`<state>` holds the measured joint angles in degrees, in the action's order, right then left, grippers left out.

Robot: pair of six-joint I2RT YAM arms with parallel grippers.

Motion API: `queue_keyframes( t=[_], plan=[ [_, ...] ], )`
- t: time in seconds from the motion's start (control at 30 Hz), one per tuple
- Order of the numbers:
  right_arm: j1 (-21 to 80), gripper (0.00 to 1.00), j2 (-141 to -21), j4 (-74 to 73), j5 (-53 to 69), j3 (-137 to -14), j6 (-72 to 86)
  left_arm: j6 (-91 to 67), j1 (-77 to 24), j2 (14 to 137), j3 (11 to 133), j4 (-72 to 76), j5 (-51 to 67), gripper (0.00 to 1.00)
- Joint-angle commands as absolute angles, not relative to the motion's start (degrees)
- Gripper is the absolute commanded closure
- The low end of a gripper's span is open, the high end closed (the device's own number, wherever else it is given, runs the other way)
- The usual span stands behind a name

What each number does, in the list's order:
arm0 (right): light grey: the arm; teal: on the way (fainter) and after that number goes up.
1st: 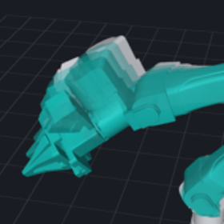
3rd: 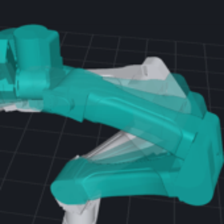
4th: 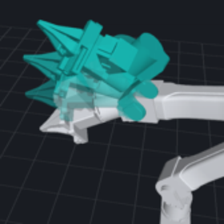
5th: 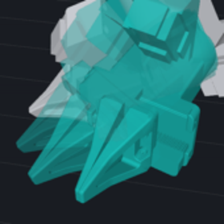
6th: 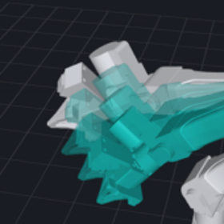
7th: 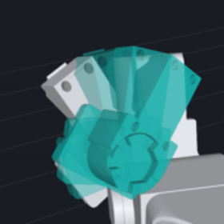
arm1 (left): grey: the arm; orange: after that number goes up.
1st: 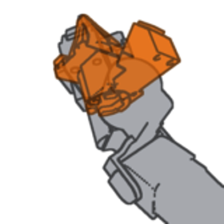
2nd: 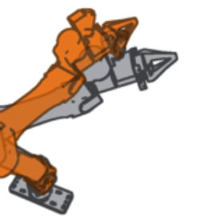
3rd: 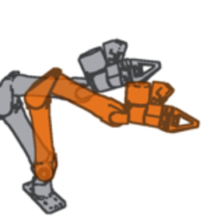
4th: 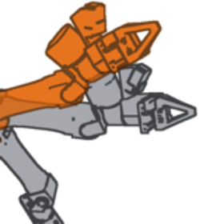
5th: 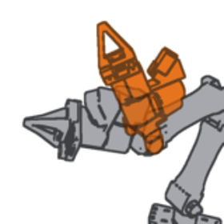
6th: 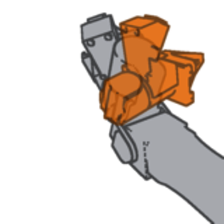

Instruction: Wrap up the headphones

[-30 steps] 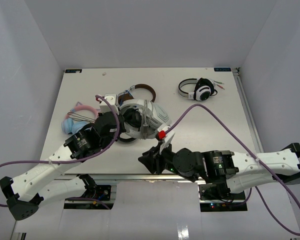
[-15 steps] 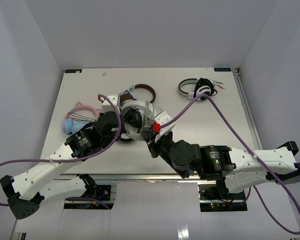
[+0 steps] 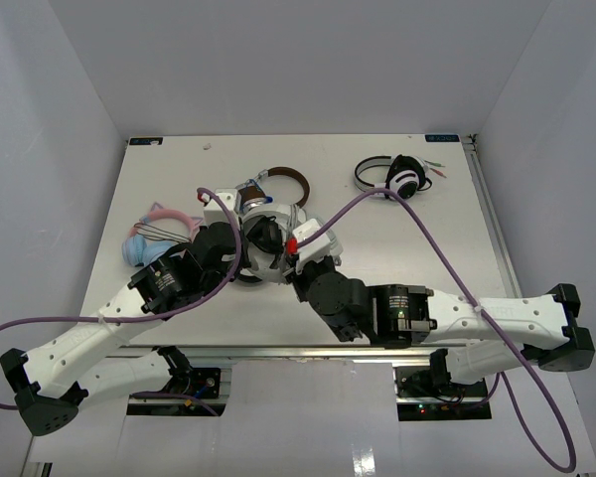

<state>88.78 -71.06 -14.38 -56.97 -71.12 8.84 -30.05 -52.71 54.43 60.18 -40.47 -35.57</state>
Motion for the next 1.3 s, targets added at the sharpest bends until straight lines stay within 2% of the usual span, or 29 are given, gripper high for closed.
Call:
queue_keyframes(
  t=[0.0,0.73,0.97,1.27],
  plan=[
    [86.62,0.89,-71.38,-12.84,-58.23,-69.78,12.06,-32.78,-53.00,51.59,64.00,-36.74,-34.25,1.00],
    [84.35,0.90,-76.99,-12.17,-58.10,-71.12,11.86,-33.20,-53.00,51.55,64.84,-36.14,-27.73,1.00],
    [84.97,0.91,-75.60,-9.58,-54.85,-71.02,11.25,-33.08,-53.00,52.10,63.95,-35.42,-29.62,1.00],
    [89.21,0.91,-71.76,-15.43,-55.41,-71.94,13.67,-32.78,-53.00,52.69,64.42,-36.12,-31.64,1.00]
  ],
)
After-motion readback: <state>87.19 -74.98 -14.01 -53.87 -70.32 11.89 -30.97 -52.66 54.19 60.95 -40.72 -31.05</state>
